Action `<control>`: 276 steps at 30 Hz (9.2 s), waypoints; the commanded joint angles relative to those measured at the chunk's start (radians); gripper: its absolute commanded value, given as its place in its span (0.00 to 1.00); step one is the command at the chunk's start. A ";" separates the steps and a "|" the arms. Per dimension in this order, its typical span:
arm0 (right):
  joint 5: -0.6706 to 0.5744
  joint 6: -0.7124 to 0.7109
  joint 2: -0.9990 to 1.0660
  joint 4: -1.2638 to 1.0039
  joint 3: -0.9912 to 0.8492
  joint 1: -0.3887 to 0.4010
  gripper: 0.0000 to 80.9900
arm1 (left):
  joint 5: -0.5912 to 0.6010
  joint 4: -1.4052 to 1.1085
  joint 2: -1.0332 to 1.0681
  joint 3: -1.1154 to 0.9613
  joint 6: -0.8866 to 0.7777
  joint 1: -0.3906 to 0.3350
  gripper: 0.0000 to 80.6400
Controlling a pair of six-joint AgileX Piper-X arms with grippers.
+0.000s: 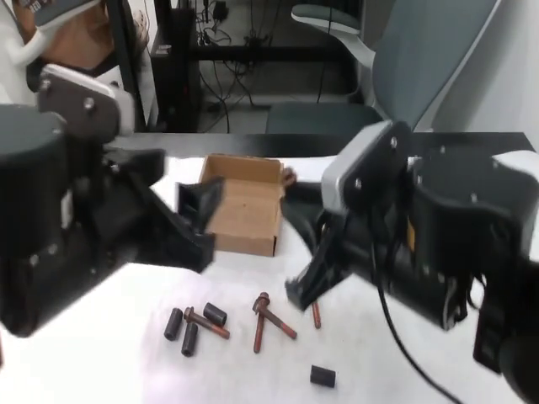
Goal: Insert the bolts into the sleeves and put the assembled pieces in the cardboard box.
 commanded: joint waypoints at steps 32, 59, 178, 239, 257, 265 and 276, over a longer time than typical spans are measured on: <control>-0.073 0.021 0.970 0.733 -1.174 -0.196 0.01 | -0.036 0.294 0.790 -0.195 0.144 0.170 0.72; 0.055 0.196 0.807 1.221 -1.129 -0.202 0.67 | -0.007 0.283 0.639 -0.194 0.093 0.170 0.02; -0.038 0.191 0.781 1.100 -0.814 -0.189 0.65 | 0.430 0.171 0.107 -0.096 -0.175 0.427 0.02; -0.172 0.261 0.090 0.447 -0.414 0.003 0.01 | -0.004 -0.533 0.142 0.221 -0.243 -0.190 0.02; -0.152 0.231 0.090 0.447 -0.413 0.014 0.01 | 0.039 -0.416 0.142 0.221 -0.174 -0.190 0.02; -0.159 0.231 0.090 0.447 -0.413 0.014 0.01 | -0.015 -0.430 0.142 0.221 -0.170 -0.190 0.02; -0.167 0.231 0.090 0.494 -0.413 0.014 0.01 | -0.020 -0.521 0.142 0.221 -0.170 -0.190 0.02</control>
